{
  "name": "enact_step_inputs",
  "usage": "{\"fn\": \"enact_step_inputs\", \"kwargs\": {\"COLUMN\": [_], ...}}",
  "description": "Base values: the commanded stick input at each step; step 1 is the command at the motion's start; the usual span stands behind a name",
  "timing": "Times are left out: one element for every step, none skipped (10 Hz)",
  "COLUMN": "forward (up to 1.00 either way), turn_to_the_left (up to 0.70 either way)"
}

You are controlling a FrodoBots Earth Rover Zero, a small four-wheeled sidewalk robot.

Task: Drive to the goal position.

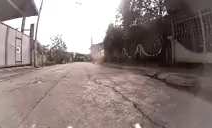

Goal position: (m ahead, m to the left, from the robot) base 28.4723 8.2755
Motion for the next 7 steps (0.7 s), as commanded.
{"fn": "enact_step_inputs", "kwargs": {"forward": [0.00, 0.00, 0.00, 0.00, 0.47, 0.70, 0.70], "turn_to_the_left": [0.00, 0.00, 0.00, 0.00, 0.00, 0.00, 0.00]}}
